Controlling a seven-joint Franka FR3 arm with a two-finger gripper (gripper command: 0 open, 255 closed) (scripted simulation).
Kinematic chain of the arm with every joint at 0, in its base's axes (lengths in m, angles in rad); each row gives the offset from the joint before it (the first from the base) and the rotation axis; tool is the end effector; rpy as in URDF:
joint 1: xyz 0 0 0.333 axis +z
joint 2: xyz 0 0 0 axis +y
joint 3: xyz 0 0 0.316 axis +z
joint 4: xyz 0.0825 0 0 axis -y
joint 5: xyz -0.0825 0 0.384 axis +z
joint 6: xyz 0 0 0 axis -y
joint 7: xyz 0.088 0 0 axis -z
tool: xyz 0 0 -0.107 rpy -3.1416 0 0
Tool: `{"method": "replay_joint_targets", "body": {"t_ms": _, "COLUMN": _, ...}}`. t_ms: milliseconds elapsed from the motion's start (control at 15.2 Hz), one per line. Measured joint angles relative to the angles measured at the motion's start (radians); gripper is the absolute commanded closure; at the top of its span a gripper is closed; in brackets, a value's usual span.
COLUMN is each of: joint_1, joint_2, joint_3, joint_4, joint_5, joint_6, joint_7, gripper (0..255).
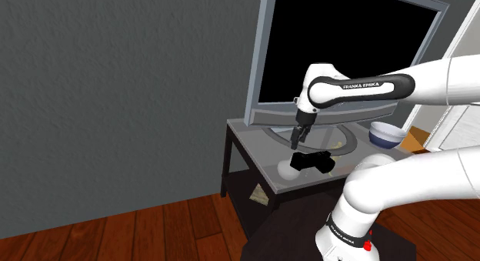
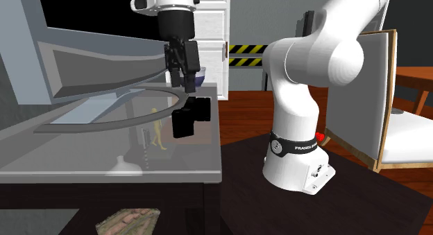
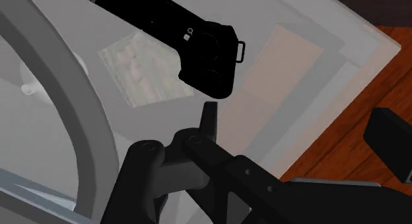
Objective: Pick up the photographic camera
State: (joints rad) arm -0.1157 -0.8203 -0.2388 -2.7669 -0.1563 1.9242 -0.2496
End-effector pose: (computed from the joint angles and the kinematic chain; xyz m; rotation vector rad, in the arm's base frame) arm 0.2806 -0.1098 0.4288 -3.1056 -0.0452 0.0359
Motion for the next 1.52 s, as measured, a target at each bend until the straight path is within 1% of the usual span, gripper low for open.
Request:
{"method": "replay_joint_targets", "body": {"t_ms": 198, "joint_1": -0.040, "joint_2": 0.012, "joint_3": -0.043, "joint_4": -0.060, "joint_5": -0.062, "joint_6": 0.086, "joint_7": -0.045, "gripper": 0}}
{"method": "replay_joint_targets", "body": {"t_ms": 396, "joint_1": -0.077, "joint_2": 0.059, "joint_3": -0.093, "joint_4": -0.096, "joint_5": -0.120, "joint_6": 0.180, "joint_7": -0.090, "gripper": 0}}
{"method": "replay_joint_targets", "body": {"t_ms": 858, "joint_1": -0.088, "joint_2": 0.127, "joint_3": -0.123, "joint_4": -0.156, "joint_5": -0.151, "joint_6": 0.311, "joint_7": -0.093, "gripper": 0}}
{"method": "replay_joint_targets", "body": {"t_ms": 924, "joint_1": -0.088, "joint_2": 0.133, "joint_3": -0.124, "joint_4": -0.159, "joint_5": -0.152, "joint_6": 0.320, "joint_7": -0.093, "gripper": 255}}
{"method": "replay_joint_targets", "body": {"t_ms": 1518, "joint_1": -0.089, "joint_2": 0.137, "joint_3": -0.126, "joint_4": -0.162, "joint_5": -0.155, "joint_6": 0.329, "joint_7": -0.092, "gripper": 255}}
